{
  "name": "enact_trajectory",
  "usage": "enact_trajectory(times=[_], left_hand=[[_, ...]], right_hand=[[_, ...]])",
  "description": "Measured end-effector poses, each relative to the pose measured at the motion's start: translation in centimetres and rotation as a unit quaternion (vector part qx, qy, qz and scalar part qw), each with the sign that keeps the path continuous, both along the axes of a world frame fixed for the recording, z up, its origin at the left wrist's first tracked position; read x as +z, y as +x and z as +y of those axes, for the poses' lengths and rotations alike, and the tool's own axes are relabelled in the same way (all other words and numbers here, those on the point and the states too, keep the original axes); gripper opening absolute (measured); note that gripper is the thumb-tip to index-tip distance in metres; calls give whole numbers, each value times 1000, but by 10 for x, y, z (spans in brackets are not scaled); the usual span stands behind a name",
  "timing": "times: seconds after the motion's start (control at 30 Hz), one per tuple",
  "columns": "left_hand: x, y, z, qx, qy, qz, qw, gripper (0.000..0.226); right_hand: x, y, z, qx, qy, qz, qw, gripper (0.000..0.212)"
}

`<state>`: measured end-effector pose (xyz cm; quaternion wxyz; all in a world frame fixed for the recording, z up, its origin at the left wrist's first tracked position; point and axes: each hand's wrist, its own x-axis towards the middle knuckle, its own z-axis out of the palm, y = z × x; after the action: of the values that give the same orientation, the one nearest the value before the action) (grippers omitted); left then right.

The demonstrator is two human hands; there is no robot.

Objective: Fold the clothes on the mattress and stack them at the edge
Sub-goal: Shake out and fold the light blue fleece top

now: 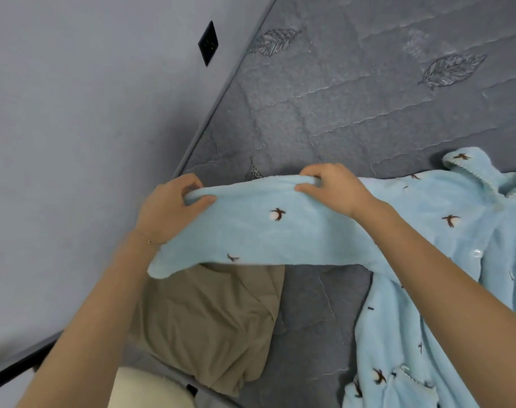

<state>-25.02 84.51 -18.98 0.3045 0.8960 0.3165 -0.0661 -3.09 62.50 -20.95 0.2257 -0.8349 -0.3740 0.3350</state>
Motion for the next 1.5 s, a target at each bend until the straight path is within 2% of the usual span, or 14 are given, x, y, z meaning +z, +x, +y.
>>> enact_trajectory(times=[0.07,0.13,0.23,0.33,0.43,0.53,0.67,0.77,0.83,0.97,1.17,1.5], left_hand=[[-11,-3,3,5,54,39,998,22],[-28,-5,0,0,100,78,992,26],[-56,-12,-10,-70,165,171,969,53],[-71,-12,-34,-127,202,109,965,63],[-86,-3,-68,-208,176,80,959,59],[-107,1,-92,-229,142,150,951,58],[-119,7,-104,-217,176,216,936,64],[-105,26,-127,-172,146,187,956,67],[-94,40,-151,-186,144,132,963,63],[-74,79,-228,-266,114,41,956,60],[-57,131,-348,-342,86,-23,935,62],[-53,170,-473,-421,83,-19,903,60]], right_hand=[[-10,-8,8,18,-27,-81,996,21],[-20,-19,12,23,-55,-120,991,30],[-36,-37,3,32,-82,-168,982,52],[-46,-50,-17,-22,-76,-204,976,54],[-57,-60,-42,-46,-123,-208,969,50],[-71,-64,-67,-37,-187,-165,968,59],[-81,-59,-96,-3,-144,-120,982,64],[-71,-53,-126,-55,-73,-148,985,62],[-60,-51,-148,-121,-53,-173,976,62],[-41,-37,-221,-239,-75,-205,946,62],[-19,-23,-345,-324,-126,-207,914,66],[-17,-20,-494,-412,-176,-194,873,60]])
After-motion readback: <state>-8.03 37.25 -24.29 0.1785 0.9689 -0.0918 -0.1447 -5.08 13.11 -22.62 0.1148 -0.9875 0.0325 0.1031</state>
